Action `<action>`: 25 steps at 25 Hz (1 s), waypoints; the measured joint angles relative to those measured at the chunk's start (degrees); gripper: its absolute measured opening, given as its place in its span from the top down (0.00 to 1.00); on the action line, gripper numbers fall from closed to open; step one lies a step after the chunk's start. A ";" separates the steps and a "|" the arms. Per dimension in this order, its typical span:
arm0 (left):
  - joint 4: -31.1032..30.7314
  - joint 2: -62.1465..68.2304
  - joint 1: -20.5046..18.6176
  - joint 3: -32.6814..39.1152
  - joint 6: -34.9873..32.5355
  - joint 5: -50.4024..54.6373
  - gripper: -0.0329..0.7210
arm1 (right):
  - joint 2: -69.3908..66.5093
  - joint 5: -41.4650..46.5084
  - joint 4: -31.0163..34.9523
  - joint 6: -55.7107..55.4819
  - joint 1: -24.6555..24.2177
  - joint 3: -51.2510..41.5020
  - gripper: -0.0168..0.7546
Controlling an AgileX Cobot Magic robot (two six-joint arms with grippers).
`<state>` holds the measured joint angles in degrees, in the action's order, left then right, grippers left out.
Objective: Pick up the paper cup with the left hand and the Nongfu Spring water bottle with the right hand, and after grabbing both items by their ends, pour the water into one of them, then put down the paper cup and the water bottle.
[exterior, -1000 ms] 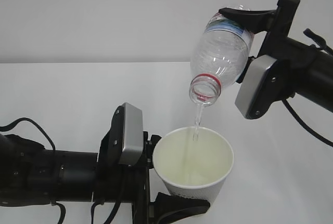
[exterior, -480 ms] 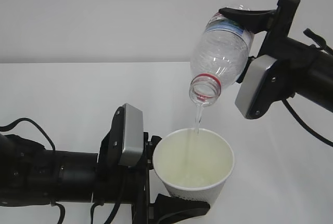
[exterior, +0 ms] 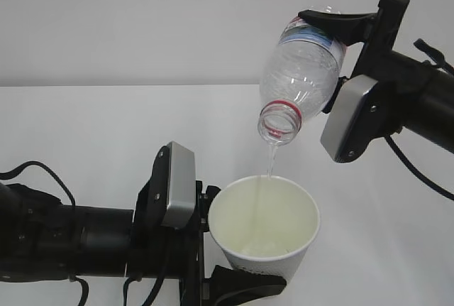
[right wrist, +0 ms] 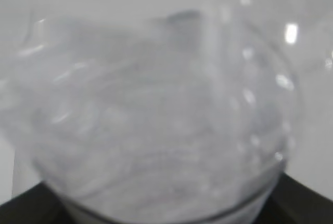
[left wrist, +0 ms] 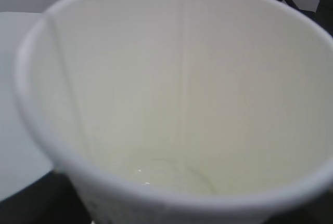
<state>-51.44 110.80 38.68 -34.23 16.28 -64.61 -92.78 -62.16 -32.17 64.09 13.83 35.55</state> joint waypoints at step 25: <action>-0.32 0.00 0.00 0.00 0.00 0.09 0.19 | 0.00 -0.07 0.00 0.00 0.00 0.00 0.35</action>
<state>-51.76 110.80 38.68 -34.23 16.28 -64.52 -92.78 -62.23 -32.17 64.09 13.83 35.55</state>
